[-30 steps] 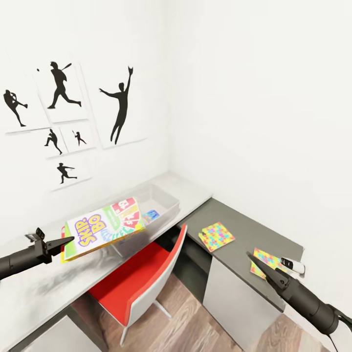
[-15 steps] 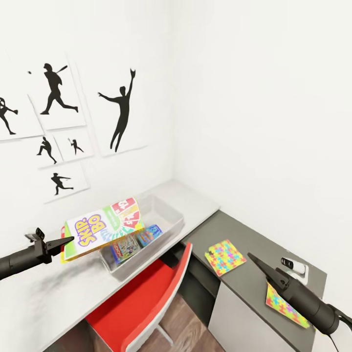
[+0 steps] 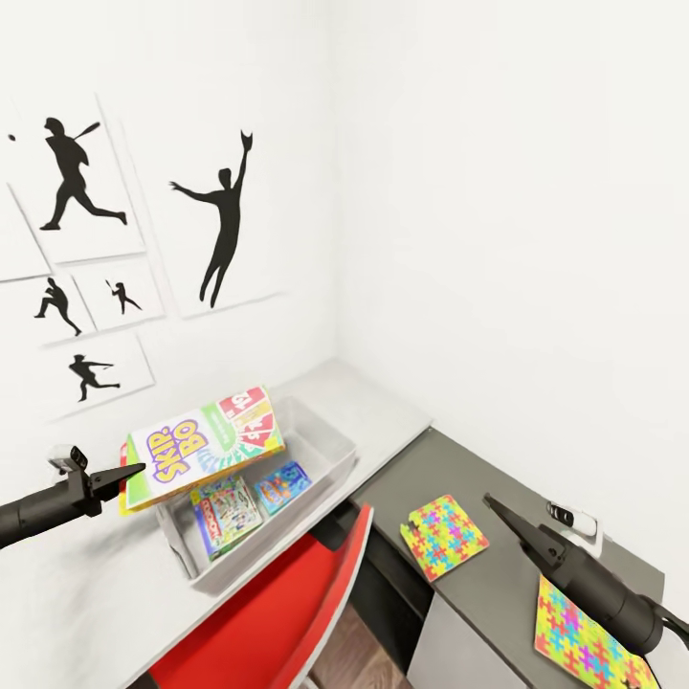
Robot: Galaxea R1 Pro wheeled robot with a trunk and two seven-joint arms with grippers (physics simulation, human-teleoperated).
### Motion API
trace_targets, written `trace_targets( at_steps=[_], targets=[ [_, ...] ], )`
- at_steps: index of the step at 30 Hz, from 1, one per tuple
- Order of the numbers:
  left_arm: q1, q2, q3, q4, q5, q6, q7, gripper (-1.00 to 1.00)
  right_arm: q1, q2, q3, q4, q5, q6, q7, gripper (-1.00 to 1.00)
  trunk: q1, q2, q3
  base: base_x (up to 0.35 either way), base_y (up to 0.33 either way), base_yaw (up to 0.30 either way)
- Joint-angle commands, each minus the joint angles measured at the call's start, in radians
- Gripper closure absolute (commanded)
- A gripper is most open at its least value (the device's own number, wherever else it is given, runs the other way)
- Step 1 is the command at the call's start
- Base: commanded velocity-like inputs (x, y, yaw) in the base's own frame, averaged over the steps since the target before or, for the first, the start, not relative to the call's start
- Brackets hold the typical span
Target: Put all the toys in the child's room - the three board games (two on the bed and one on the table), the two jigsaw puzzles on the table, and the tennis ball on the table - inside the toy box on the table in the child's room.
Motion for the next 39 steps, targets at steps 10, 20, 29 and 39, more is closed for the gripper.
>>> trace_targets(
  at_steps=[10, 20, 29, 39],
  targets=[
    [-0.001, 0.0, 0.0, 0.004, -0.001, 0.01, -0.005, 1.0, -0.001, 0.001, 0.001, 0.0, -0.005, 0.008, -0.001, -1.0, 0.001, -0.002, -0.002, 0.243, -0.036, 0.0],
    [-0.001, -0.001, 0.0, 0.004, -0.001, 0.01, -0.005, 1.0, -0.001, 0.001, 0.001, 0.0, -0.004, 0.008, -0.001, -1.0, 0.001, -0.002, -0.002, 0.096, -0.05, 0.0],
    [-0.001, -0.001, 0.0, 0.008, -0.001, 0.011, -0.005, 1.0, -0.001, 0.001, 0.001, 0.0, -0.004, 0.008, -0.001, -1.0, 0.001, -0.002, -0.002, 0.007, -0.006, 0.0],
    [-0.002, -0.083, 0.006, 0.011, 0.008, 0.013, 0.344, 1.0, -0.001, 0.002, 0.002, 0.0, -0.004, 0.008, -0.003, -1.0, 0.001, -0.002, -0.002, 0.0, 0.0, 0.0]
  ],
)
